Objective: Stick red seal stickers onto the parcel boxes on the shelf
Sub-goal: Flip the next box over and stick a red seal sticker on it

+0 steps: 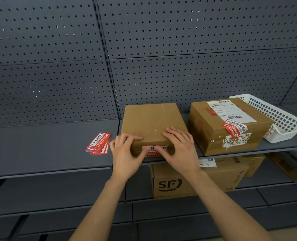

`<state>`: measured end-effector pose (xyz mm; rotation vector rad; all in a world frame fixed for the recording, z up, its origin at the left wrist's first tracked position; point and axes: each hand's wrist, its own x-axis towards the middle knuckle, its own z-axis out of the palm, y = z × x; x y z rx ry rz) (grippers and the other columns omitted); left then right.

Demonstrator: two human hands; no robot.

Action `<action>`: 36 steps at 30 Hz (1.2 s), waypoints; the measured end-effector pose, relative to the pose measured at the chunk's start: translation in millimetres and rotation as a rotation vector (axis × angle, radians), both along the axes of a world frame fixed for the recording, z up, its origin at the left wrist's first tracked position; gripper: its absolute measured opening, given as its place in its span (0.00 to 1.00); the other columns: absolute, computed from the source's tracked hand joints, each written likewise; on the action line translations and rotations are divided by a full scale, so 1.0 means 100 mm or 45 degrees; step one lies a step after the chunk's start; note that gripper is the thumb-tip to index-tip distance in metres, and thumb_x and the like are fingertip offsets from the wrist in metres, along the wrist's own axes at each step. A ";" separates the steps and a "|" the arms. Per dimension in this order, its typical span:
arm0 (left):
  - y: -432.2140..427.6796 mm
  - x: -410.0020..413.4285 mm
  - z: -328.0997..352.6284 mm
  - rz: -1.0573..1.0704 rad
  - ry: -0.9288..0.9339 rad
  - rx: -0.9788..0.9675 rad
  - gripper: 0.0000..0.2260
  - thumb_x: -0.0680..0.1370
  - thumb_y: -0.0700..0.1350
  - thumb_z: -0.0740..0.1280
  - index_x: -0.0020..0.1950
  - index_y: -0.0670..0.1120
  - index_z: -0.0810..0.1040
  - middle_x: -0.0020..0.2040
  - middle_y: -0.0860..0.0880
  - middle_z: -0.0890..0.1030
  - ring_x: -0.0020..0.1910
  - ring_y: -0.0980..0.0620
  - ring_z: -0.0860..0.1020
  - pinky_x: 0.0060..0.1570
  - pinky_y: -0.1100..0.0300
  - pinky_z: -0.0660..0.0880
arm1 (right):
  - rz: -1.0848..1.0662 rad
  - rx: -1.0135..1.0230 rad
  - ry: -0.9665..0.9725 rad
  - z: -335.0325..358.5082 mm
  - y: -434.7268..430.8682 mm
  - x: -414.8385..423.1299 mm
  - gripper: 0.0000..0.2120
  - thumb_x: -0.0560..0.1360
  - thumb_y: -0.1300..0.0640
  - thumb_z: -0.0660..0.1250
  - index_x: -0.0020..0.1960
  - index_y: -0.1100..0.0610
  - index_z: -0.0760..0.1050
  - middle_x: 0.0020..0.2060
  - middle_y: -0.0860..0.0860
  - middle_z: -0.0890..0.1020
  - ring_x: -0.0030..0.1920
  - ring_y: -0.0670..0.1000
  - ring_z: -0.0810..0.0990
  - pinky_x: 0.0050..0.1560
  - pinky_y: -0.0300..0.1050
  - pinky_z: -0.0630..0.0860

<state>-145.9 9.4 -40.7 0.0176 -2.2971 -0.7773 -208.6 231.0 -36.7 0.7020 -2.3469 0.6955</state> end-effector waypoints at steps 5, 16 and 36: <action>0.12 -0.05 0.00 0.124 -0.008 -0.020 0.20 0.73 0.64 0.79 0.58 0.56 0.81 0.58 0.57 0.76 0.62 0.52 0.73 0.66 0.56 0.59 | -0.078 0.004 0.033 -0.02 -0.07 0.00 0.28 0.79 0.33 0.70 0.69 0.52 0.81 0.69 0.49 0.81 0.74 0.51 0.75 0.78 0.58 0.67; -0.03 -0.03 0.00 0.009 -0.025 0.002 0.14 0.77 0.59 0.77 0.60 0.59 0.82 0.59 0.60 0.76 0.64 0.54 0.73 0.68 0.50 0.63 | 0.082 0.004 -0.006 -0.01 0.10 -0.05 0.24 0.82 0.44 0.71 0.75 0.52 0.78 0.74 0.48 0.79 0.78 0.48 0.72 0.80 0.57 0.67; 0.14 0.02 -0.09 0.120 0.004 -0.210 0.34 0.66 0.60 0.85 0.67 0.51 0.78 0.66 0.51 0.77 0.71 0.45 0.73 0.76 0.41 0.65 | -0.074 0.222 0.069 -0.06 -0.01 0.01 0.42 0.73 0.29 0.74 0.77 0.54 0.72 0.77 0.51 0.74 0.80 0.53 0.69 0.82 0.59 0.63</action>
